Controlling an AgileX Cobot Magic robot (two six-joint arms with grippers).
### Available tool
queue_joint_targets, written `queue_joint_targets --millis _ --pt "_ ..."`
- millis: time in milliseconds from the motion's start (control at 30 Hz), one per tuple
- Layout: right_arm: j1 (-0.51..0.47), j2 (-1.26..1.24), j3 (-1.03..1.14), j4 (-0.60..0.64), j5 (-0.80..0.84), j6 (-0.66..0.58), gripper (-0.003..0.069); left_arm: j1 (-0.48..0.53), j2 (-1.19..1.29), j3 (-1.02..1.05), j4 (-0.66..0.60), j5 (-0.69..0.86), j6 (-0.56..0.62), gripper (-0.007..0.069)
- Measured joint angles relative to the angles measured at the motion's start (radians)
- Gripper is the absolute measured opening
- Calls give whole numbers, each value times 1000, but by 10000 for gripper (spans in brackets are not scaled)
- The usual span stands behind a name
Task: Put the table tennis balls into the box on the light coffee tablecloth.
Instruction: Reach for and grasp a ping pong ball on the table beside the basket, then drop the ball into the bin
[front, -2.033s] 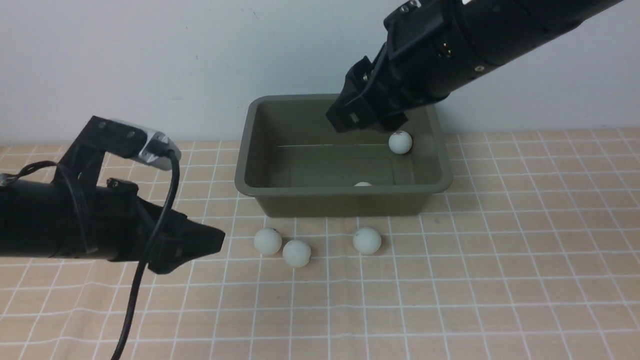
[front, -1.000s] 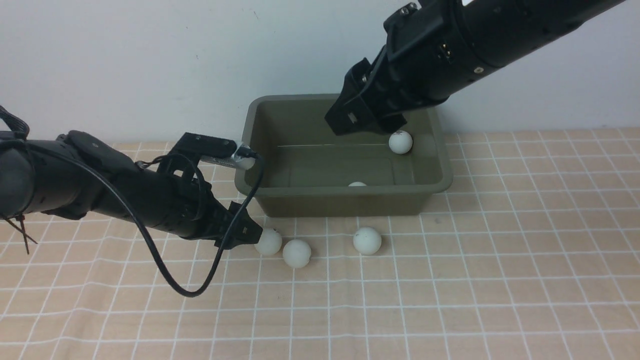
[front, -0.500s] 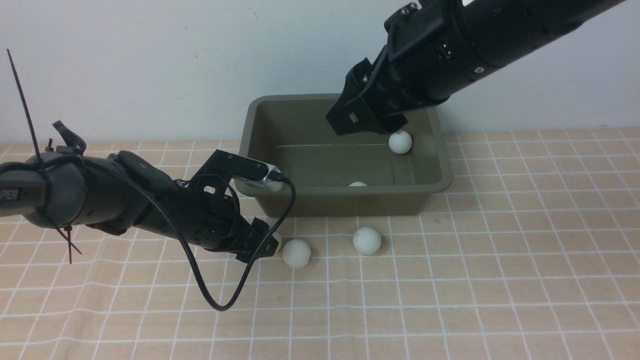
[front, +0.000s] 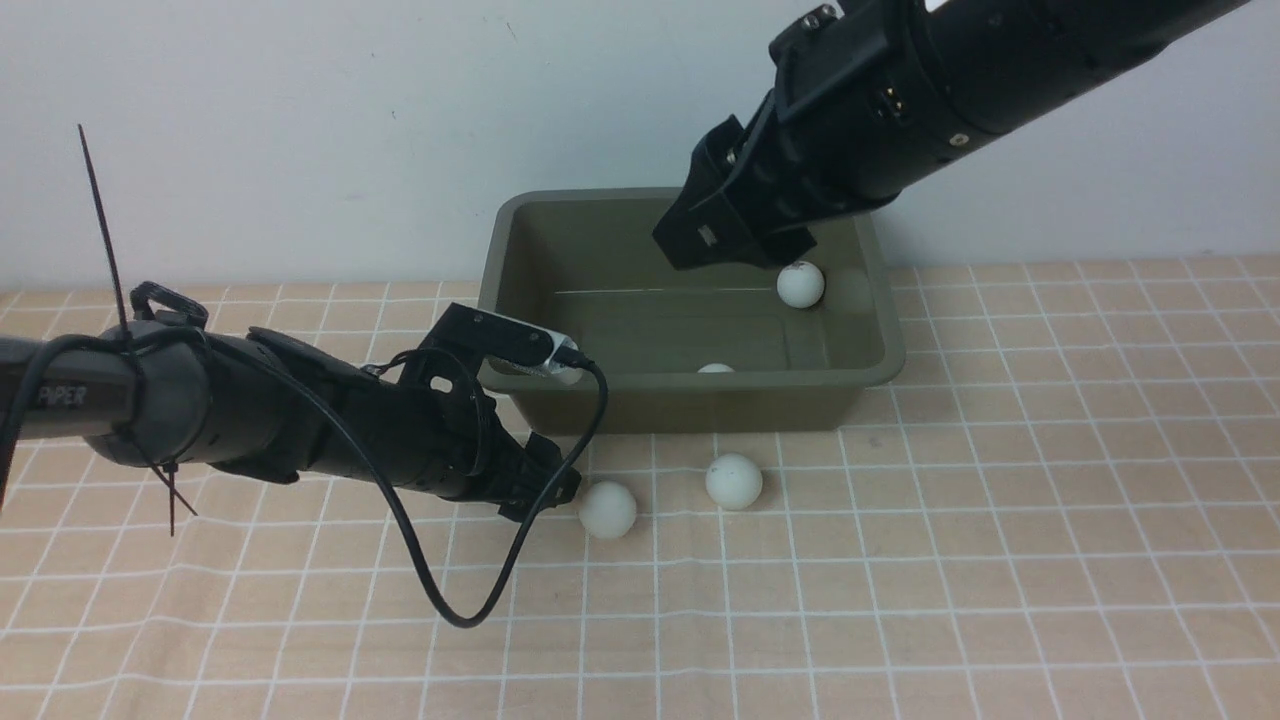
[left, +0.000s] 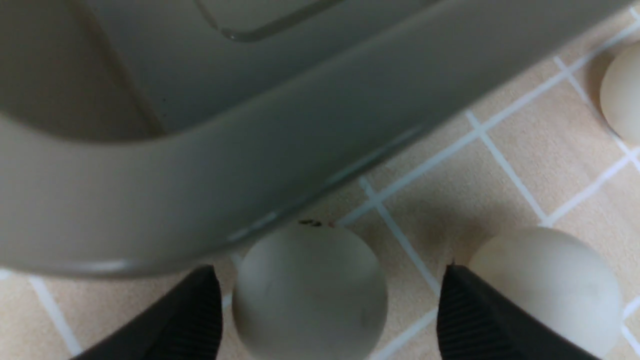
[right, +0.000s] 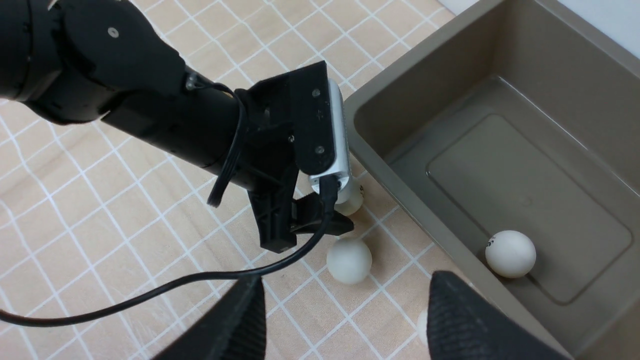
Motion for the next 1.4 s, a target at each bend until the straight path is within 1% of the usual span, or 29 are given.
queue_joint_targets --millis 33,100,200,300,400,500,600,733,833,900,1000,1100,1200,1400 --pt "0 0 0 0 0 0 400 0 2 0 -13 -1 8 472" --pt "0 0 0 0 0 0 400 0 8 0 -42 -10 31 430" --pt "0 0 0 0 -1 0 400 0 9 -1 -54 -23 34 314" --pt "0 0 0 0 -3 0 400 0 9 -1 -49 -3 34 319" --pt "0 0 0 -5 -5 0 400 0 5 -1 -23 58 34 319" --pt "0 0 0 -30 -11 0 400 0 -31 -1 33 206 20 319" --pt "0 0 0 -53 -15 0 400 0 -73 -1 59 313 10 319" --pt "0 0 0 -68 -19 0 400 0 -126 -1 42 350 7 319" --pt "0 0 0 -75 -19 0 400 0 -175 -1 -21 347 51 319" --pt "0 0 0 -75 -19 0 400 0 -191 -1 -90 335 108 319" --pt "0 0 0 -75 -18 0 400 0 -197 -3 -210 284 195 319" --pt "0 0 0 -75 -17 1 400 0 -191 -22 -294 205 267 319" --pt "0 0 0 -75 -17 4 400 0 -171 -67 -320 150 294 319" --pt "0 0 0 -75 -18 4 400 0 -113 -180 -337 36 299 319"
